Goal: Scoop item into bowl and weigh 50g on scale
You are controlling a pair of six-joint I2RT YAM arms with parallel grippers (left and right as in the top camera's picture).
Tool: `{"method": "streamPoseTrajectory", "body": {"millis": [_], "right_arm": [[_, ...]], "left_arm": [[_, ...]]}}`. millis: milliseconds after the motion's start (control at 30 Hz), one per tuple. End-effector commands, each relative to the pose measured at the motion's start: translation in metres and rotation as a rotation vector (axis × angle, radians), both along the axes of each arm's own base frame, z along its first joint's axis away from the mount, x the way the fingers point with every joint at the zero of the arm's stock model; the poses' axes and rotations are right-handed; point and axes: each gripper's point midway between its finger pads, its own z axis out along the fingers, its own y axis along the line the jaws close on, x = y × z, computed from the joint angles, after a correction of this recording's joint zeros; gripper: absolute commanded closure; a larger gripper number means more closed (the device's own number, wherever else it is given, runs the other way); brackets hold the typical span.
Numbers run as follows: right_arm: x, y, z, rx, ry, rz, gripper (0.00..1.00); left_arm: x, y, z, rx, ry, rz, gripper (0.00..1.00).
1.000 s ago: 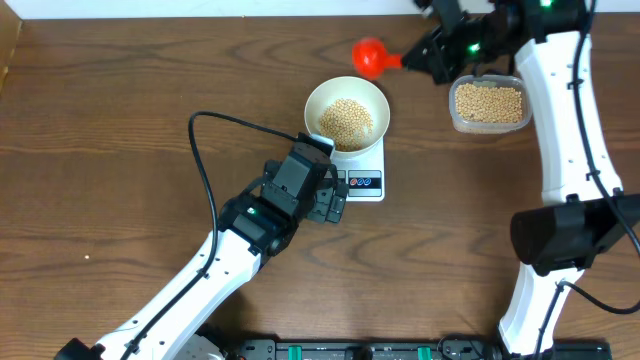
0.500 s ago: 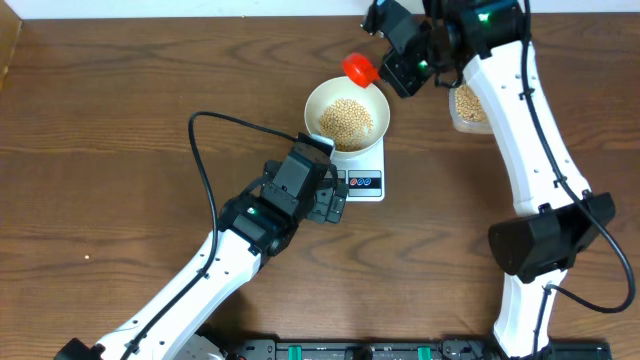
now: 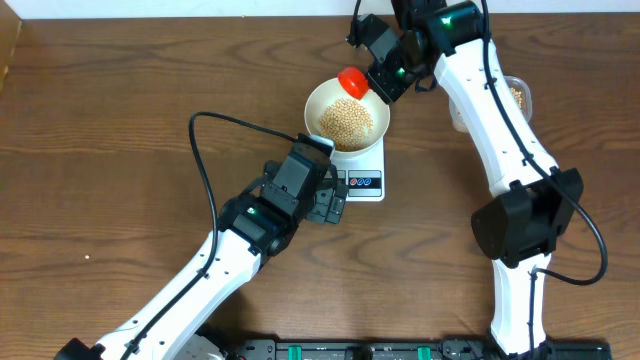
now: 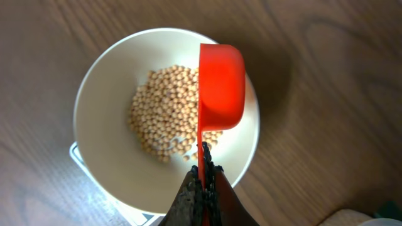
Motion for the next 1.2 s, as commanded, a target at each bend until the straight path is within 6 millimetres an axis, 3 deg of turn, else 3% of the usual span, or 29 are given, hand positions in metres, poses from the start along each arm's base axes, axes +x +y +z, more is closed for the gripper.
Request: {"method": "streamPoseTrajectory", "body": {"millis": [0,333,933,1167], "right_arm": [[0.004,0.000,-0.004,-0.023,-0.011,-0.016,0.98],[0.004,0.002,-0.005,-0.022,-0.012,-0.013,0.99],[-0.008,0.003,-0.049,-0.033,0.077,0.001,0.99],[-0.014,0.011,-0.052,0.010,0.104,0.022,0.99]], "left_arm": [[0.001,0.003,0.001,0.012,-0.010,0.007,0.01],[0.001,0.003,0.001,0.012,-0.010,0.007,0.01],[0.001,0.003,0.001,0.012,-0.010,0.007,0.01],[0.001,0.003,0.001,0.012,-0.010,0.007,0.01]]}}
